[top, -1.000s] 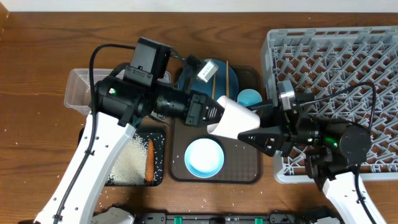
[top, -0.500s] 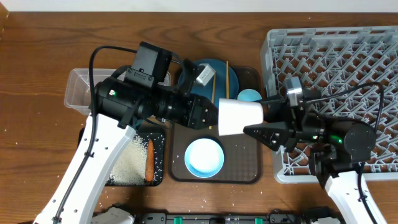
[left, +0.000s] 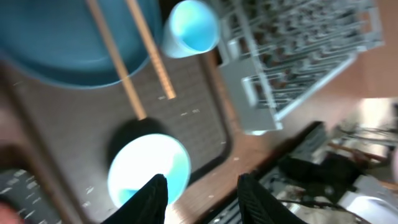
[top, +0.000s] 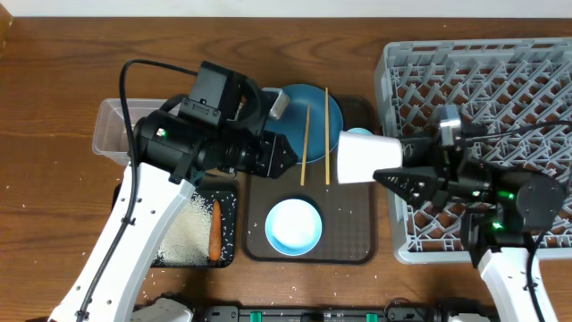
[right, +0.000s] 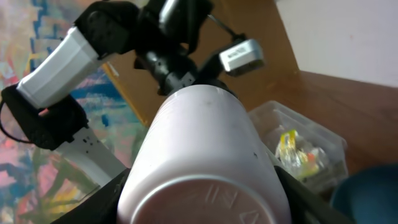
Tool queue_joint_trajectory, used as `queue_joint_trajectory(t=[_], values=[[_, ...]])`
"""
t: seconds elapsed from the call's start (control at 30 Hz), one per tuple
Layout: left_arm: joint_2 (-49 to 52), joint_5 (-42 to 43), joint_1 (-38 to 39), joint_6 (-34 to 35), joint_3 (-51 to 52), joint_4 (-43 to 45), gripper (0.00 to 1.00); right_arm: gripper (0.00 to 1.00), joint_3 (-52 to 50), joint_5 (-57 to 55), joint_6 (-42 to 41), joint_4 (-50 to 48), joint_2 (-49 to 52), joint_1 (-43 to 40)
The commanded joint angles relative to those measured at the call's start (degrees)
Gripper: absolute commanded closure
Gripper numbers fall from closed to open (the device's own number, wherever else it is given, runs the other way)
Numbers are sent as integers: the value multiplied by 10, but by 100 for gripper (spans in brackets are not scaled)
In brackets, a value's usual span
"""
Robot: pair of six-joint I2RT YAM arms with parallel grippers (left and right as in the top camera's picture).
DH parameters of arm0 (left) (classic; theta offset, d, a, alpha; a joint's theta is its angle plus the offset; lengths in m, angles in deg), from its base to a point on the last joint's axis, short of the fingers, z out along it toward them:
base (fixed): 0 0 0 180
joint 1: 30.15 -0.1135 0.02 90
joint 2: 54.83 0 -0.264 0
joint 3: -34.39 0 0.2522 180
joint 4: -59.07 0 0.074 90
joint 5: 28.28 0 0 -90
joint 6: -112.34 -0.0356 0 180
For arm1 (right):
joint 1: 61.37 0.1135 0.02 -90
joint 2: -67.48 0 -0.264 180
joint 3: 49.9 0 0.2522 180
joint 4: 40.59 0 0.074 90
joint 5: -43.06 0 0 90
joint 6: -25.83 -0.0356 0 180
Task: Sort waste into correct bins and load items into the dishwasher rack
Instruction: 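Release the left gripper and carry the cup right over the rack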
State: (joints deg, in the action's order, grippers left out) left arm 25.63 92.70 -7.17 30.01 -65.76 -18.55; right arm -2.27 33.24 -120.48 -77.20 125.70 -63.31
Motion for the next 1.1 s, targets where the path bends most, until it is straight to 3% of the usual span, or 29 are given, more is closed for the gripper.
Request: queue_joint_trajectory(t=[0.0, 0.1, 0.27, 0.5, 0.63, 0.87, 1.07], values=[[-1, -74, -1, 1, -1, -13, 60, 58, 6, 40, -1, 16, -4, -36], [-1, -86, -1, 1, -1, -22, 60, 59, 6, 45, -9, 40, -4, -75], [-1, -86, -1, 1, -1, -22, 50, 60, 6, 19, -26, 93, -4, -125], [-1, -86, -1, 1, -1, -21, 27, 60, 6, -57, 0, 171, -4, -157], [-1, -86, -1, 1, -1, -21, 17, 60, 6, -123, 59, 252, -4, -157], [-1, -86, -1, 1, -1, -21, 11, 60, 12, -235, 183, 409, -4, -157], [-1, -86, -1, 1, -1, -21, 7, 62, 115, -369, 320, 659, -4, -141]])
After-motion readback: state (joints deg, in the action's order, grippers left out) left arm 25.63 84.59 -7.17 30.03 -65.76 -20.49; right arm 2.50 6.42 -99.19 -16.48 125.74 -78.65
